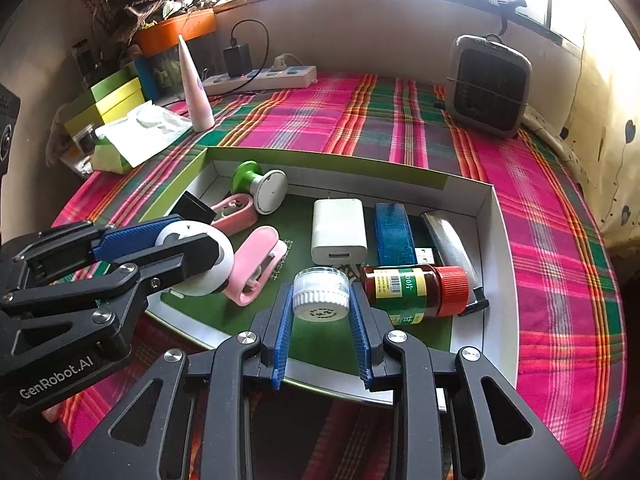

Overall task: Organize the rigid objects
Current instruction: 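Lower the white object and jar into the tray and open both tools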

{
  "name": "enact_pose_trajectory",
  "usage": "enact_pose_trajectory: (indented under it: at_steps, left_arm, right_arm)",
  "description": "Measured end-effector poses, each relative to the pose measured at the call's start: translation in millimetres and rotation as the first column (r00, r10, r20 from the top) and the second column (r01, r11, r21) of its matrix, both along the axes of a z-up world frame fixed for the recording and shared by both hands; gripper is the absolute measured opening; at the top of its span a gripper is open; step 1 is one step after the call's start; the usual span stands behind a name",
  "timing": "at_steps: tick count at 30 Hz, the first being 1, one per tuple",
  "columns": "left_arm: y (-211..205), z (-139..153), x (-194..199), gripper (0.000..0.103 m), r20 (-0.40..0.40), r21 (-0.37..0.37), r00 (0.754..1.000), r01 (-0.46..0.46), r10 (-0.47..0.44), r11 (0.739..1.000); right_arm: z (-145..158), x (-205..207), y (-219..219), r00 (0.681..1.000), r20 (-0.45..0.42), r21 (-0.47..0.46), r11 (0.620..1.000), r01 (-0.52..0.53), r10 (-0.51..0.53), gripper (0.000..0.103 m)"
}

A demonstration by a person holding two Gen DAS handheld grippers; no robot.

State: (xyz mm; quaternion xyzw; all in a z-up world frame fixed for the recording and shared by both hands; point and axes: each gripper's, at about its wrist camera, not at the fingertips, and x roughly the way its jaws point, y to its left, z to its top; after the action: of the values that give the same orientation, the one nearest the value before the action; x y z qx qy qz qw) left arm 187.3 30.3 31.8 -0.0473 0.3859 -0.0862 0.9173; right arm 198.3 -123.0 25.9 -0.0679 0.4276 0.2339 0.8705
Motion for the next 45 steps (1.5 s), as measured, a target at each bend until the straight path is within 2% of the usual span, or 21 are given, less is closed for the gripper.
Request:
enact_pose_trajectory:
  at_steps: [12,26,45]
  left_arm:
    - [1,-1,-4,0.029,0.001,0.006,1.000,-0.006,0.006,1.000]
    - [0,-10,-6,0.029,-0.031,0.058,0.999,-0.017,0.019,0.998]
    - [3,-15,-4,0.029,-0.059,0.034,0.998,-0.028,0.030,0.999]
  right_arm:
    - [1,-1,-1,1.000,-0.002,0.003,1.000,0.002,-0.002,0.029]
    - [1,-2,0,1.000,0.000,-0.001,1.000,0.002,-0.002,0.029]
    - [1,-1,0,1.000,-0.003,-0.004,1.000,0.005,-0.005,0.029]
